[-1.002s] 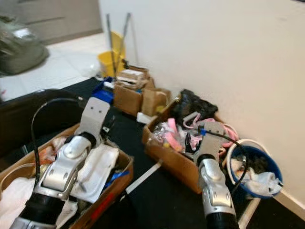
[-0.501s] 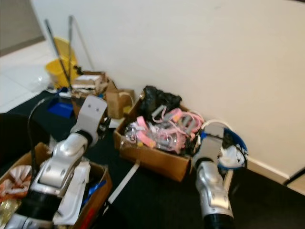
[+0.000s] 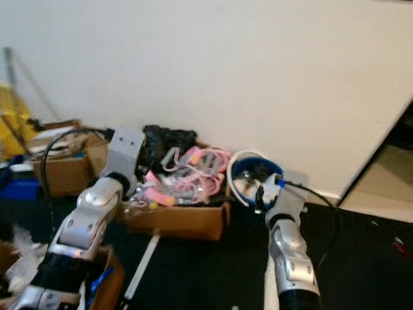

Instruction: Picking trash to rubbish bin

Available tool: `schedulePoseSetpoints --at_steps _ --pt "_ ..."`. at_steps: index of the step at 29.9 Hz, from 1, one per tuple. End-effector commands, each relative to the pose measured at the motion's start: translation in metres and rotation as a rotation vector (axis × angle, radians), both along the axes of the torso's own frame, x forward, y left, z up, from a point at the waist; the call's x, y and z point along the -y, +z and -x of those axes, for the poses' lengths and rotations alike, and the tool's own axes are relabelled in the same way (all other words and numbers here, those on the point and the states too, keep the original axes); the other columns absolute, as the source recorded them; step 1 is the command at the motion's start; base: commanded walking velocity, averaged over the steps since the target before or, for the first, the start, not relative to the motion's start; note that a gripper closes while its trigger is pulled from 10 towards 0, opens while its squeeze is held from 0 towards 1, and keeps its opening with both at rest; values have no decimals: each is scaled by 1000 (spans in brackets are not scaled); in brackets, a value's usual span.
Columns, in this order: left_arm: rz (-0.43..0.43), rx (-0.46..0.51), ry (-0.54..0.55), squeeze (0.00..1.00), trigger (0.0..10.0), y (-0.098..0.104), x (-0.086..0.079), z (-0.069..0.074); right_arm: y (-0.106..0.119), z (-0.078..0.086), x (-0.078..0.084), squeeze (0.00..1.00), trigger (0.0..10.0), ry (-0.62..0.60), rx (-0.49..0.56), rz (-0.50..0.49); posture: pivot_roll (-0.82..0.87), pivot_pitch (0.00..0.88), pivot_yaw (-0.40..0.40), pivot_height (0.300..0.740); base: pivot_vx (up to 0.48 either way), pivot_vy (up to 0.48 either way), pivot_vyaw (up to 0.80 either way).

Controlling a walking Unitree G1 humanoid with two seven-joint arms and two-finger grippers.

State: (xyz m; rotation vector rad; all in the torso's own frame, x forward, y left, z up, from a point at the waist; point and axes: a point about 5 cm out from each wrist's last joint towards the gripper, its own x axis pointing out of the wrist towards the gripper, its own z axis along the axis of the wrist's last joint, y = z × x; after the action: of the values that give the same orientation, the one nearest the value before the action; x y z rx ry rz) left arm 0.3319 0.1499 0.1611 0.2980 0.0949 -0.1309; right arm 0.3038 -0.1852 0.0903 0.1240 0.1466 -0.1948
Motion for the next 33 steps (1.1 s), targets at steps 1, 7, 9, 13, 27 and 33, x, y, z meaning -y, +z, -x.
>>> schedulePoseSetpoints --at_steps 1,7,9,13,27,33 --pt "5 -26 8 0 10000 -8 1 3 -1 1 -3 0 10000 15 -9 -8 -21 46 -1 740 0 0 -800" --pt "8 -31 11 0 10000 -10 2 4 0 -1 -2 0 10000 16 -5 -3 -27 41 0 740 0 0 -800" --pt "7 -31 14 0 10000 -10 2 3 0 -1 -2 0 10000 15 -4 -2 -27 41 0 740 0 0 -800" --pt "11 -32 26 0 10000 -10 1 2 0 0 0 0 10000 13 -6 6 -38 40 0 740 0 0 -800" --pt "20 -30 62 0 10000 -13 0 2 -3 5 3 0 10000 2 -21 1 -40 51 -7 740 0 0 -800" --pt "45 -34 68 0 10000 -12 -1 1 -5 7 1 0 10000 16 -29 8 -38 52 -14 740 0 0 -800"
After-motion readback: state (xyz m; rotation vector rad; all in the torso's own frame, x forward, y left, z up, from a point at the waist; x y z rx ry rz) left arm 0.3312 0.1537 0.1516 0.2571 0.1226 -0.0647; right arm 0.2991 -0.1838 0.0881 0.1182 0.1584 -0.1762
